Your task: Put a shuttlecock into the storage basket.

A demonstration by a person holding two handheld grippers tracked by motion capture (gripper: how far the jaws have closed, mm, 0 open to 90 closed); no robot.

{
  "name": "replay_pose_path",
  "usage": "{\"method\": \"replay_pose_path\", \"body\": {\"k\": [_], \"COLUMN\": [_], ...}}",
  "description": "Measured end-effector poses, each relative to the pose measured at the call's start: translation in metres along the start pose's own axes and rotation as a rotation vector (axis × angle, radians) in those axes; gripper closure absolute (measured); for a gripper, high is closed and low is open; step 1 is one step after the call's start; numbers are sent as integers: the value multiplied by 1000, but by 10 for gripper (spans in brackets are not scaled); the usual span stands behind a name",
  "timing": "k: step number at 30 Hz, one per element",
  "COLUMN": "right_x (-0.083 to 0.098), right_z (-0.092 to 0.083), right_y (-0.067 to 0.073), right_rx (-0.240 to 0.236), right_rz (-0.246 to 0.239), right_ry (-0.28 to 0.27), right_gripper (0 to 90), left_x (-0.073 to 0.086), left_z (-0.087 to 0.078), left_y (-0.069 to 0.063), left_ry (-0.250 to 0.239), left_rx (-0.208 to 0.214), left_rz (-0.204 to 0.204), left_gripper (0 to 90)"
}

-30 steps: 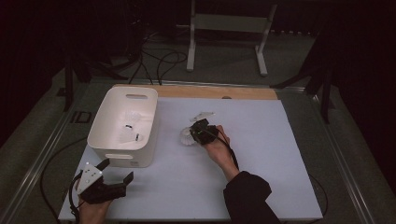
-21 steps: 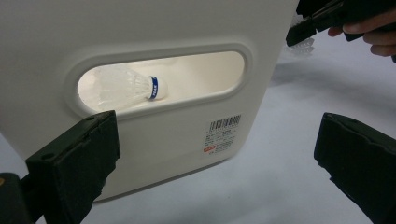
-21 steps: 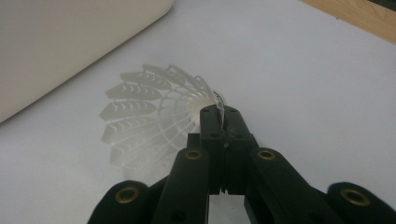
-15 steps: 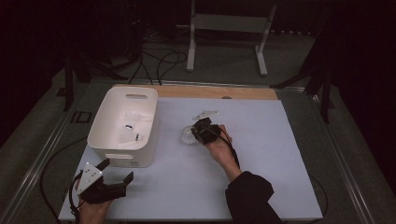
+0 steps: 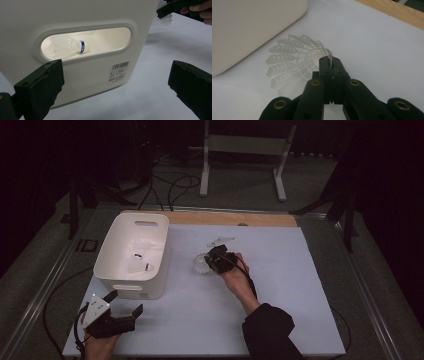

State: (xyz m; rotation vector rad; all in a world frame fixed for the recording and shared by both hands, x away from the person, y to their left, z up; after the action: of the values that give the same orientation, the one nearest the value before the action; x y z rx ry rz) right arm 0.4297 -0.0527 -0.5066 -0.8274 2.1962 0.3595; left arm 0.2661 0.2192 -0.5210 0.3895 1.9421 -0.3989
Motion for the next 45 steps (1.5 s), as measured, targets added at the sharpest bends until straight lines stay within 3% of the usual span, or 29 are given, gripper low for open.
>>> {"method": "replay_pose_path", "body": {"k": [21,45], "right_x": [-6,-26], "right_z": [-11,-23], "right_y": [0,4], "right_rx": [-32,-49], "right_rz": [35,26], "right_ry": [-25,-50], "right_gripper": [891,891], "left_x": [0,0], "left_z": [0,0], "left_y": [0,0], "left_ry": [0,1], "left_rx": [0,-1], "left_rz": [0,1], "left_gripper": [10,10]}}
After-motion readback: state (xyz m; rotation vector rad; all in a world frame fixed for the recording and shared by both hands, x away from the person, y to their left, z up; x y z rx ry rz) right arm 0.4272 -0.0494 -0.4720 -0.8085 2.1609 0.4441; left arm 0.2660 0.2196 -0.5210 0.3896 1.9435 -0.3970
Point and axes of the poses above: each handheld gripper's, and its own axes: z roughly forward along the jaws, x roughly out of its underside, y roughly to its left, the point moved 7 cm from there along z, roughly forward along the jaws, and after that the axes turned 1 degree about -z, right-handed, at the moved point
